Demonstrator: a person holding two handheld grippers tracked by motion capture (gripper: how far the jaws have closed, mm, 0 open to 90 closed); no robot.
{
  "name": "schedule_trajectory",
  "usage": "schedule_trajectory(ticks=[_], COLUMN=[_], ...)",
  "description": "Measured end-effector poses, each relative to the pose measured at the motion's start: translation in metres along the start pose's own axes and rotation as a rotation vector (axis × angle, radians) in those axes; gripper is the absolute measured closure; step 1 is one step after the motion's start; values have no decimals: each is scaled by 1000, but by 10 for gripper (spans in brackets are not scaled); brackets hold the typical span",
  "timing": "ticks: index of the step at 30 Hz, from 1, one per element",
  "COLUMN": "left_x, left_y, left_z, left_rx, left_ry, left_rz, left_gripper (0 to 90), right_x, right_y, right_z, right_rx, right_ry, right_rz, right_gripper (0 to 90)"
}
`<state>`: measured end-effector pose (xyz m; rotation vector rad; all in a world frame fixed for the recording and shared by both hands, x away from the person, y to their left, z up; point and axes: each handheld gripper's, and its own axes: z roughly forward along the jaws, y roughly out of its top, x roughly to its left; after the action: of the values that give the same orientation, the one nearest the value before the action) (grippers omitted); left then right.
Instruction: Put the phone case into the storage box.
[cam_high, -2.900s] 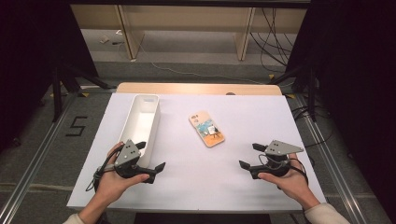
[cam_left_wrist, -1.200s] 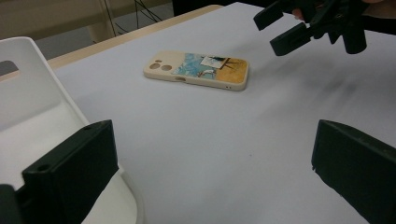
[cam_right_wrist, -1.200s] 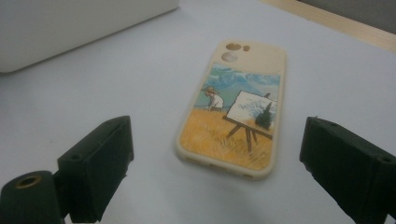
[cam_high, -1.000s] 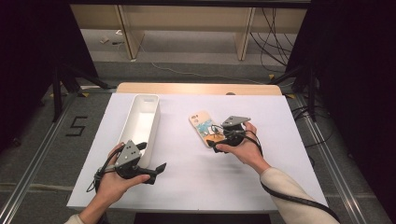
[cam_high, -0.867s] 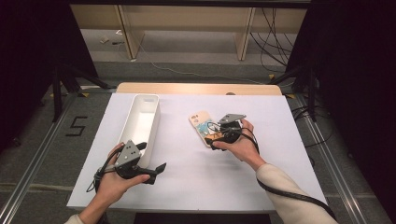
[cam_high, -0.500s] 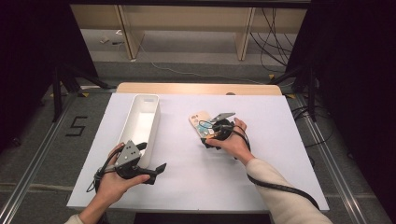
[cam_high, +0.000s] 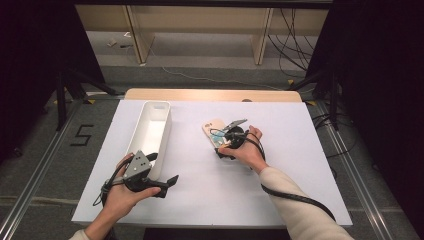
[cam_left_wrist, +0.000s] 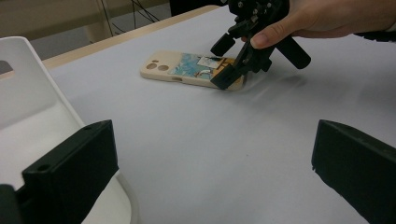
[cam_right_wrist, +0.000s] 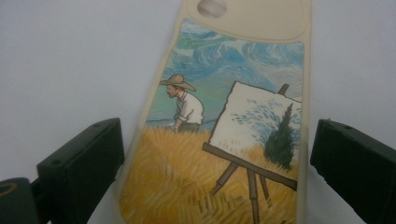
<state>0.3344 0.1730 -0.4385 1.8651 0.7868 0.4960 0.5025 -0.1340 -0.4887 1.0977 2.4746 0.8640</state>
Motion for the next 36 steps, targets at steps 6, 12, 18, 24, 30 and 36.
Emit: schedule_trajectory(ticks=[6,12,18,24,30,36], left_x=[0,-1,-1,-1,-1,-1], left_y=[0,0,0,0,0,0], left_z=[0,0,0,0,0,0], left_rx=[-1,1,1,0,1,2], left_ry=[-1,-3,-3,-4,-5,-5], left_rz=[-2,0,0,-1,1,1], left_gripper=[0,0,0,0,0,0], right_x=[-1,-3,-3,-3,-2,-1], right_y=[1,5,11,15,17,20], right_z=[3,4,5,5,6,5], right_rx=[18,51,109,143,162,189], right_ry=[7,13,14,13,8,1], right_rz=[4,1,15,15,21,33], right_gripper=[30,29,28,26,37,53])
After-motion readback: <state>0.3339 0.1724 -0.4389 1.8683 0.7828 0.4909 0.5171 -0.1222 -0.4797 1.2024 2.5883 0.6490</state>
